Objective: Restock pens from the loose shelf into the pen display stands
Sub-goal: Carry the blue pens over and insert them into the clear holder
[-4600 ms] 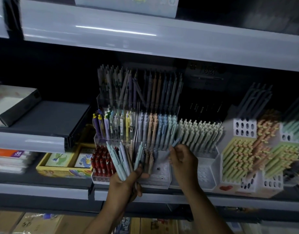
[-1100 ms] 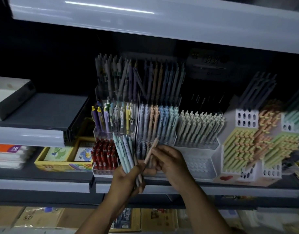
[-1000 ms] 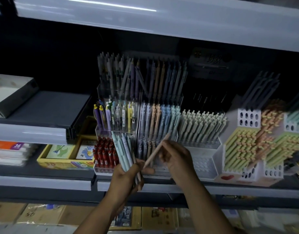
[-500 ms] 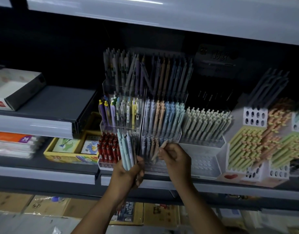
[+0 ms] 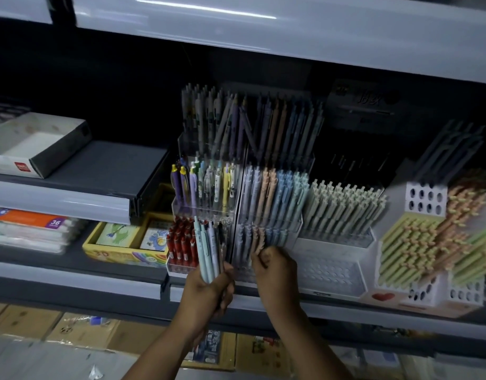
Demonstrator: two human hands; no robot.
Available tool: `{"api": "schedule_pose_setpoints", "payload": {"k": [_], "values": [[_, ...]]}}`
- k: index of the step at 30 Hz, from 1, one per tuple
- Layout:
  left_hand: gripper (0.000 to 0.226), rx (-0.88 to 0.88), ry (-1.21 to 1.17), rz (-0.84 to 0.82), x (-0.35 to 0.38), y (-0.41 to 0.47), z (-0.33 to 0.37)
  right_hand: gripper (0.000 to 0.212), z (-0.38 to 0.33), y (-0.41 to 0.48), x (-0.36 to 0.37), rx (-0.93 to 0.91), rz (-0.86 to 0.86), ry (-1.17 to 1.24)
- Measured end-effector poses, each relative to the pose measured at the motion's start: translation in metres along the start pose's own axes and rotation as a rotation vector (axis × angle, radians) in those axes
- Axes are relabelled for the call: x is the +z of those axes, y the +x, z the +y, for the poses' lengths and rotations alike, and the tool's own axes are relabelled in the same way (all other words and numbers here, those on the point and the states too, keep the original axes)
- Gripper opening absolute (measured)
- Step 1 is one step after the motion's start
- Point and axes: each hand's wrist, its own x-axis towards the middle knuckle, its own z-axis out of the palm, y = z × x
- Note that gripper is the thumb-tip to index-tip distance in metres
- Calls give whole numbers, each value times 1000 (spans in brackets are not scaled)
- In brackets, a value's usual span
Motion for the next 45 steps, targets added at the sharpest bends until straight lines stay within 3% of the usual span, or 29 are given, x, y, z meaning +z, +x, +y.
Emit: {"api": "schedule_pose_setpoints", "payload": {"k": [12, 16, 19, 22, 26, 32, 38, 45], "values": [[22, -4, 46, -25, 2, -1, -1, 23, -17, 2, 6, 21, -53, -416], [20, 3, 53, -29, 1, -2, 0, 24, -17, 2, 7, 15, -37, -437], [15, 22, 66, -50, 2, -5, 2, 24, -10, 0, 3, 16, -56, -374], [32, 15, 98, -90, 3, -6, 3, 17, -7, -1, -5, 43, -126, -217], [54, 41, 135, -122, 7, -5, 2, 7, -11, -2, -14, 98, -166, 135], [47, 43, 123, -110, 17, -3, 1, 15, -33, 1, -40, 261, -268, 642], [36, 56, 160, -128, 28, -2, 4, 9, -31, 4, -51, 285, -328, 713], [36, 83, 125, -88, 24, 3, 2, 17, -24, 11, -57, 260, -336, 736]]}}
